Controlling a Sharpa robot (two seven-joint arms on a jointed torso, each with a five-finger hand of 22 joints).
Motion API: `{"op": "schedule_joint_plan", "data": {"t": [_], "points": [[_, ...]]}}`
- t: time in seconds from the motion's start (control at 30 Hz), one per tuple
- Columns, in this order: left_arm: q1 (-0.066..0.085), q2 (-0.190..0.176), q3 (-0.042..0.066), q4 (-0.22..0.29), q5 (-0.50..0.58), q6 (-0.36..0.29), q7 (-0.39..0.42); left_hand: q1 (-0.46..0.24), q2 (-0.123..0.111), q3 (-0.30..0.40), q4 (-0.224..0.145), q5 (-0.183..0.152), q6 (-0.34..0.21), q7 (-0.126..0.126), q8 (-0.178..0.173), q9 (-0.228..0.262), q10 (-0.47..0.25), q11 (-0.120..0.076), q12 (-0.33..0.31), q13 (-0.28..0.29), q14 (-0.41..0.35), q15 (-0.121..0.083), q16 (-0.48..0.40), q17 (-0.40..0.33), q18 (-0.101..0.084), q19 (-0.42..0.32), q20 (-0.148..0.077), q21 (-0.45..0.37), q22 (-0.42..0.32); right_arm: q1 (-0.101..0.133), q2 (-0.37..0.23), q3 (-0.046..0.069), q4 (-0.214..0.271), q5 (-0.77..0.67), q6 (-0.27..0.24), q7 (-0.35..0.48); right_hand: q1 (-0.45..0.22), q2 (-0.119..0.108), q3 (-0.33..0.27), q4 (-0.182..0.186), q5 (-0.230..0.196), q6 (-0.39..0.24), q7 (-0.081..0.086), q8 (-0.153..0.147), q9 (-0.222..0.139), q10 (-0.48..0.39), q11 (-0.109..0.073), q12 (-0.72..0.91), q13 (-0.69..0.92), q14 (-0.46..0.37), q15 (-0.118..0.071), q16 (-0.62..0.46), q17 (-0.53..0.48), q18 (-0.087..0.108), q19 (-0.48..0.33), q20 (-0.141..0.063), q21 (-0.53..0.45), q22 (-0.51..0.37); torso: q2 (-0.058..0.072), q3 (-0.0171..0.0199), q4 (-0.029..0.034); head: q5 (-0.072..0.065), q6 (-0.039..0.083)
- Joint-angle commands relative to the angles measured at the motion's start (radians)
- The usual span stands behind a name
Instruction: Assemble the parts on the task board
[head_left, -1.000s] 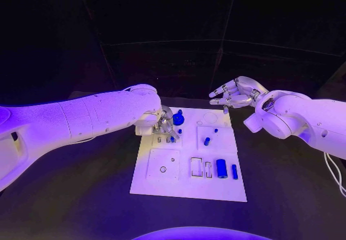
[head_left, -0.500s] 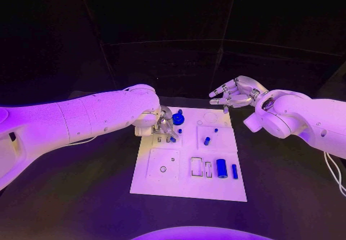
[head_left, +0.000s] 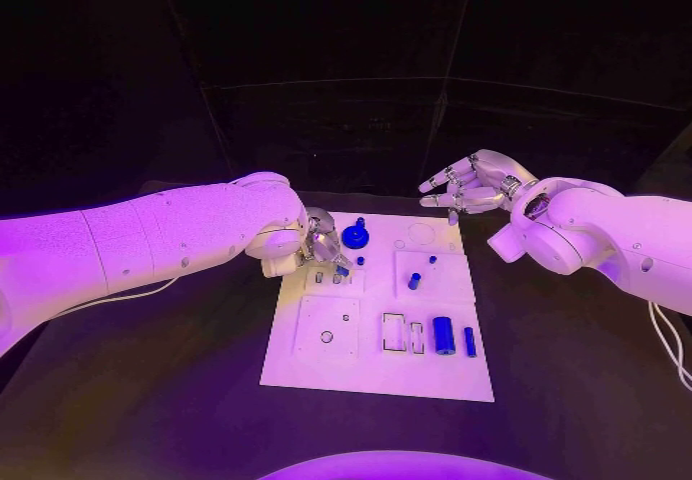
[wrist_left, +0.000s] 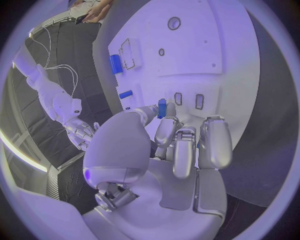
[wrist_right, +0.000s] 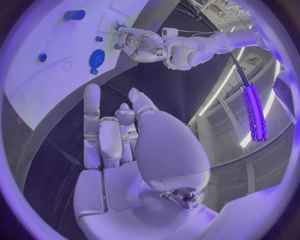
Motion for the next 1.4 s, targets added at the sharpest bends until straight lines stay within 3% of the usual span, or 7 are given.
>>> {"op": "schedule_joint_plan", "data": {"t": [0.03, 0.4, 0.63, 0.87, 1.1, 1.4], "points": [[-0.002, -0.018, 0.0, 0.026, 0.007, -0.109, 0.011, -0.009, 0.001, 0.136, -0.128, 0.005, 0.002, -0.003, 0.008, 0.003, 0.004, -0.001, 0.002, -0.002, 0.101, 0.003, 0.003, 0.263, -0.018, 0.01, 0.001, 0.001, 0.004, 0.002, -0.001, 0.001, -0.001, -0.005, -0.007, 0.005, -0.008, -0.001, 0.001, 0.005, 0.005, -0.008, -0.002, 0.002, -0.001, -0.007, 0.001, -0.006, -0.001, 0.023, 0.004, -0.003, -0.002, 0.005, 0.004, 0.003, -0.007, -0.001, 0.001, -0.0009, 0.0009, 0.004, 0.001], [-0.022, -0.047, -0.004, 0.058, -0.093, -0.187, 0.017, -0.016, -0.007, 0.152, -0.14, 0.004, 0.003, -0.004, 0.013, 0.009, 0.007, -0.002, 0.003, -0.001, 0.101, 0.002, 0.003, 0.263, -0.019, 0.014, 0.0, 0.005, 0.011, 0.002, 0.001, 0.001, -0.008, -0.02, -0.009, 0.007, -0.01, -0.001, 0.001, 0.007, 0.007, -0.009, -0.002, 0.002, -0.001, -0.008, 0.002, -0.007, -0.002, 0.023, 0.004, -0.003, -0.001, 0.005, 0.003, 0.004, -0.007, -0.002, 0.001, -0.0013, -0.0007, 0.011, -0.004], [-0.038, -0.043, -0.021, 0.063, -0.114, -0.213, 0.018, -0.019, -0.01, 0.157, -0.143, 0.004, 0.004, -0.005, 0.016, 0.011, 0.006, -0.003, -0.001, -0.006, 0.101, 0.001, 0.003, 0.263, -0.02, 0.015, -0.001, 0.005, 0.012, 0.002, 0.002, 0.001, -0.01, -0.025, -0.012, 0.009, -0.013, -0.001, 0.001, 0.009, 0.01, -0.011, -0.002, 0.002, -0.001, -0.016, 0.002, -0.019, -0.012, 0.02, 0.004, -0.009, -0.008, 0.005, 0.003, 0.004, -0.008, -0.002, 0.001, -0.0007, -0.0027, 0.015, -0.004], [-0.049, -0.043, -0.029, 0.064, -0.13, -0.193, 0.011, -0.022, -0.012, 0.161, -0.145, 0.005, 0.005, -0.005, 0.017, 0.012, 0.007, -0.003, -0.001, -0.006, 0.101, 0.001, 0.003, 0.263, -0.02, 0.015, -0.001, 0.006, 0.013, 0.002, 0.0, 0.001, -0.009, -0.031, -0.012, 0.009, -0.013, -0.001, 0.001, 0.009, 0.01, -0.011, -0.002, 0.002, -0.001, -0.016, 0.002, -0.019, -0.012, 0.02, 0.004, -0.009, -0.008, 0.005, 0.003, 0.004, -0.008, -0.002, 0.001, -0.0012, -0.0035, 0.014, -0.006], [-0.052, -0.046, -0.03, 0.062, -0.133, -0.166, 0.007, -0.024, -0.013, 0.162, -0.145, 0.005, 0.005, -0.006, 0.018, 0.013, 0.006, -0.003, -0.002, -0.007, 0.101, 0.001, 0.003, 0.263, -0.019, 0.015, -0.001, 0.005, 0.011, 0.002, 0.002, 0.001, -0.006, -0.032, -0.009, 0.009, -0.013, -0.001, 0.001, 0.009, 0.011, -0.011, -0.002, 0.002, -0.001, -0.016, 0.002, -0.019, -0.011, 0.021, 0.004, -0.007, -0.005, 0.005, 0.002, 0.004, -0.008, -0.002, 0.001, 0.0003, -0.0035, 0.015, -0.006], [-0.053, -0.05, -0.03, 0.069, -0.134, -0.126, -0.002, -0.026, -0.013, 0.164, -0.145, 0.005, 0.006, -0.006, 0.019, 0.014, 0.007, -0.004, -0.001, -0.006, 0.101, 0.001, 0.003, 0.263, -0.019, 0.015, -0.001, 0.005, 0.012, 0.002, 0.002, 0.001, -0.004, -0.032, -0.008, 0.008, -0.013, -0.001, 0.001, 0.009, 0.011, -0.011, -0.002, 0.002, -0.001, -0.016, 0.002, -0.019, -0.011, 0.021, 0.004, -0.007, -0.005, 0.005, 0.002, 0.004, -0.008, -0.002, 0.001, -0.0012, -0.0033, 0.015, -0.009]]}}
